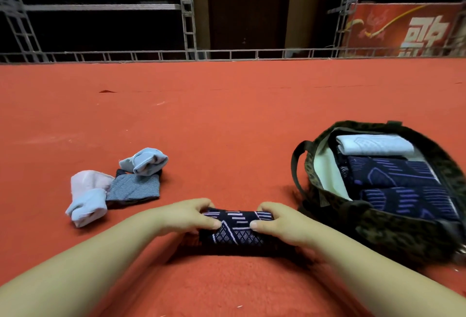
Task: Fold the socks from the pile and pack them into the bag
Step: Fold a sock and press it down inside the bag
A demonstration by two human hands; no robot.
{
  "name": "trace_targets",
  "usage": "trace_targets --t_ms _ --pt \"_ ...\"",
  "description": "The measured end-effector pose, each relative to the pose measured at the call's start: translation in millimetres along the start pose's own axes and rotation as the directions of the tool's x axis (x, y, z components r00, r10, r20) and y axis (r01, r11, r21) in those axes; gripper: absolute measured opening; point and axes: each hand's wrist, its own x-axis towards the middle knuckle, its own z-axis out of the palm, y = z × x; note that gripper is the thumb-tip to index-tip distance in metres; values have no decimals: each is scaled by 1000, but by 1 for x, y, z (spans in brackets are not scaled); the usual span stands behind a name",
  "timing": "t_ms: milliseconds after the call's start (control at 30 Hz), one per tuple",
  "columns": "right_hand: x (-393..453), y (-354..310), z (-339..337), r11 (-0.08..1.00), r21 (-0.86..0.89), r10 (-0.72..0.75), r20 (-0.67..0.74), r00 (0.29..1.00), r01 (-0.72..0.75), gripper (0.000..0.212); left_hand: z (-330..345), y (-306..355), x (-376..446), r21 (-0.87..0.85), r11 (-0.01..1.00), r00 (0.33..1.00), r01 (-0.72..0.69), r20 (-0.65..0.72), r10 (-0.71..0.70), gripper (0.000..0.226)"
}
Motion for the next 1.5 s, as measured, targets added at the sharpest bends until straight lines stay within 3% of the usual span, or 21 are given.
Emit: trace_targets --t_ms 100,200,267,367,467,633,767,833,967,1100,1200,1367,1433,1500 --pt "-21 -4 -6 938 340 -22 -146 989 71 13 9 14 2 -268 960 990 -78 -136 43 42" --pt "-38 -19 -20 894 431 13 -296 955 122 35 16 41 7 -359 915 956 -184 -280 83 23" --pt "-50 -27 -37 879 432 17 -448 894 200 48 24 66 10 -360 908 934 -215 -349 82 13" --pt "-75 -34 -66 885 383 24 -604 797 264 52 44 98 38 -380 901 916 -207 -398 43 16" --pt "-98 -34 -100 908 338 67 -699 712 247 50 57 126 61 -353 912 928 -208 -367 70 17" --pt "-125 -7 -161 947 228 77 -843 533 225 48 75 210 74 -524 766 921 -373 -308 238 16" --pt "-127 15 -198 957 208 93 -883 461 205 51 91 250 99 -499 742 886 -448 -358 294 29" --pt "-124 27 -210 971 176 84 -884 459 163 47 96 262 112 -480 729 861 -488 -401 312 30" --pt "-118 49 -218 987 150 95 -829 552 55 46 108 262 136 -464 765 884 -446 -361 296 23" --pt "-118 69 -223 993 70 115 -774 623 -95 30 113 250 145 -247 907 927 -342 -245 283 18" --pt "-119 72 -229 968 71 227 -660 716 -242 16 111 251 146 -123 955 946 -269 -218 239 19" --pt "-118 73 -232 958 72 261 -616 743 -277 7 111 250 145 112 986 981 -121 -139 136 18" --pt "-113 77 -230 966 61 233 -639 733 -253 11 113 246 152 127 981 967 -150 -189 172 13" --pt "-106 82 -227 974 19 171 -715 677 -227 16 115 242 161 74 972 920 -224 -313 236 5"
